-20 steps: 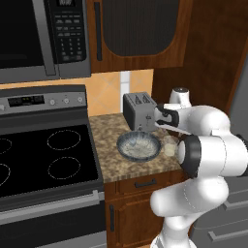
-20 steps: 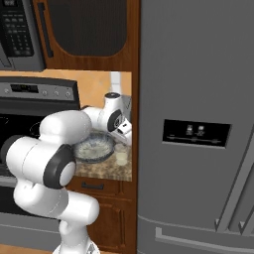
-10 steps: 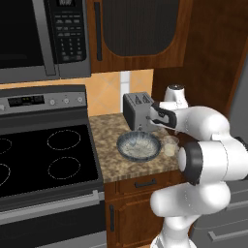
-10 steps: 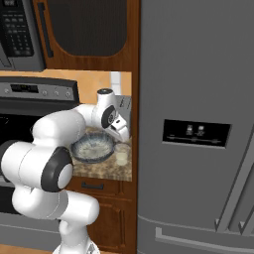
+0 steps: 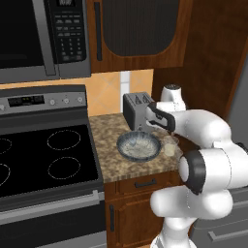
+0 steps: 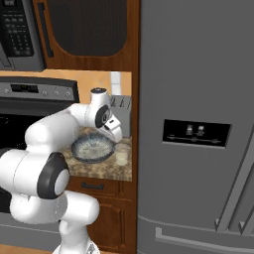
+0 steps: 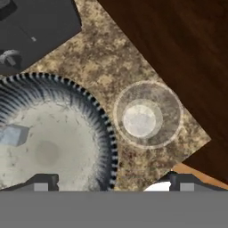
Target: Grab a lemon wedge from the fridge and one ice cube from the ice bowl, and put them in the glass of lemonade.
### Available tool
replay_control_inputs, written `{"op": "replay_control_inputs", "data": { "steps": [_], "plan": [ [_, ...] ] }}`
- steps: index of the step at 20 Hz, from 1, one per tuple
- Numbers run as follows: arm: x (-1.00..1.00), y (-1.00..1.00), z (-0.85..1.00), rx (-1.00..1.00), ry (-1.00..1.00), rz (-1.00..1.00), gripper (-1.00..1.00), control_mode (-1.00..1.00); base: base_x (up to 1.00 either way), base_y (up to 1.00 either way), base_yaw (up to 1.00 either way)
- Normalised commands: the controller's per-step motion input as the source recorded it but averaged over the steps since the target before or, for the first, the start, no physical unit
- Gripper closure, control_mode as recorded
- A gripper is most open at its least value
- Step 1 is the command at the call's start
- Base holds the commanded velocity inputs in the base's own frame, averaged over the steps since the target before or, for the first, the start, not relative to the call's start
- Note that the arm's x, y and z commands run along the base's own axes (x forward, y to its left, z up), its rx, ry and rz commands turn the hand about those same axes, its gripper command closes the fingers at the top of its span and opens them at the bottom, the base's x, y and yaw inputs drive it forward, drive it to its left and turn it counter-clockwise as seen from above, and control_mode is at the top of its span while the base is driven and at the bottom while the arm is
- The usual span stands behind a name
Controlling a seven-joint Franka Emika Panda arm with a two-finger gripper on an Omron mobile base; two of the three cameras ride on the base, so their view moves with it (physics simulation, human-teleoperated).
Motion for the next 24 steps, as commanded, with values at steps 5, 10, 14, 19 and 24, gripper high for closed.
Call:
{"op": "replay_control_inputs", "data": {
  "steps": [5,10,14,19,24],
  "plan": [
    [-0.78,0.57,0.37,0.0,0.02,0.22,-1.0,-1.0,0.0,0.0,0.0],
    [-0.94,0.46,0.37,-0.04,0.16,0.57,-1.0,-1.0,0.0,0.0,0.0],
    [-0.98,0.1,0.16,-0.08,0.05,0.59,-1.0,-1.0,0.0,0.0,0.0],
    [-1.0,-0.04,0.0,0.0,-0.13,0.33,-1.0,-1.0,0.0,0.0,0.0],
    [-0.67,0.0,0.02,0.01,-0.14,0.12,-1.0,-1.0,0.0,0.0,0.0]
  ]
}}
